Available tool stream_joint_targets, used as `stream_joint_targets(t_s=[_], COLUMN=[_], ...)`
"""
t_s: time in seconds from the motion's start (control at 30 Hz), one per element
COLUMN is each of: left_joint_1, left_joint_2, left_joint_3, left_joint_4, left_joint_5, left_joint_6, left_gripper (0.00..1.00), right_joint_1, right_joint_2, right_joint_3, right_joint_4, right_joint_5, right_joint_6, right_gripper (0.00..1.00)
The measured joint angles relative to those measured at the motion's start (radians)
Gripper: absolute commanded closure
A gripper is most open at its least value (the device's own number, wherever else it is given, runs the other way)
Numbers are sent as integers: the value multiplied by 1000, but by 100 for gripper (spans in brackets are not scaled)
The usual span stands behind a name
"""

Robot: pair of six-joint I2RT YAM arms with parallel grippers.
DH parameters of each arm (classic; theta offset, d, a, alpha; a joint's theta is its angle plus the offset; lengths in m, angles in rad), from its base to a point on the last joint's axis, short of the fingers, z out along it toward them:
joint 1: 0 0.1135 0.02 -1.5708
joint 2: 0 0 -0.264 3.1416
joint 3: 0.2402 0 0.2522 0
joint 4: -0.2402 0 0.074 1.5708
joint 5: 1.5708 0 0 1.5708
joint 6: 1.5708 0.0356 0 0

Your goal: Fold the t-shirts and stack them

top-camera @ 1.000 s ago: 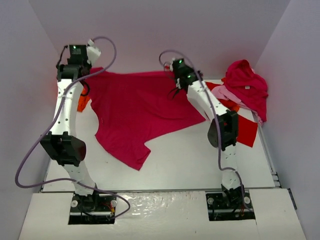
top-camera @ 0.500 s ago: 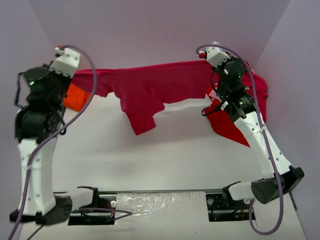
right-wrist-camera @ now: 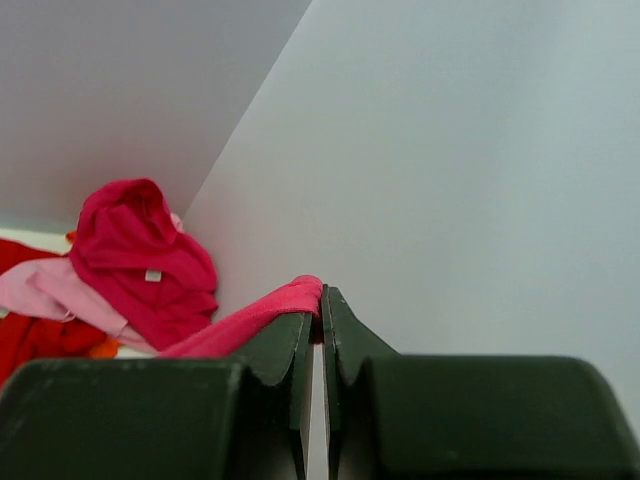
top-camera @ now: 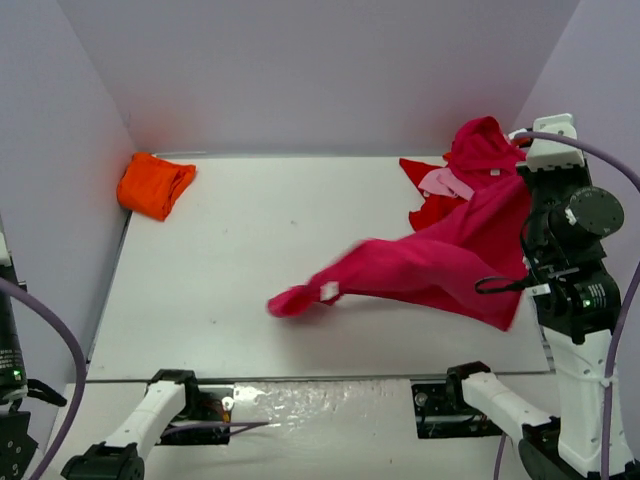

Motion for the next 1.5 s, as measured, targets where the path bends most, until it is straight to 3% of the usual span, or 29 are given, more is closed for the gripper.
stream_joint_targets(t_s=[0.27,0.37,0.43,0.47,0.63,0.83,0.93,1.17,1.33,1.5], left_joint_1=[8,10,10,9,-35,-61,-61,-58,-34,-21], left_joint_2=[1,72,153,201,424,551,541,359,302,324], left_joint_3=[60,65,65,60,-58,-425,-467,-555,-618,-639], left_joint_4=[-38,-47,-48,-49,-14,93,116,210,230,234], left_joint_5=[-47,-8,56,97,216,257,255,202,170,152], left_joint_6=[28,14,-10,-21,-78,-132,-150,-149,-135,-125], left_gripper=[97,72,66,67,95,97,97,97,97,97], right_joint_1=[-7,-6,-5,-2,45,203,285,571,710,633], right_joint_2=[49,106,151,178,279,423,489,650,720,672], right_joint_3=[-5,-9,-9,-10,-18,101,113,154,446,758], right_joint_4=[-179,-199,-203,-204,-232,-353,-364,-439,-579,-621], right_joint_5=[-60,-72,-74,-74,-72,-229,-257,-272,-486,-591], right_joint_6=[43,43,43,43,51,67,68,61,78,101], right_gripper=[100,100,100,100,100,100,100,100,100,100])
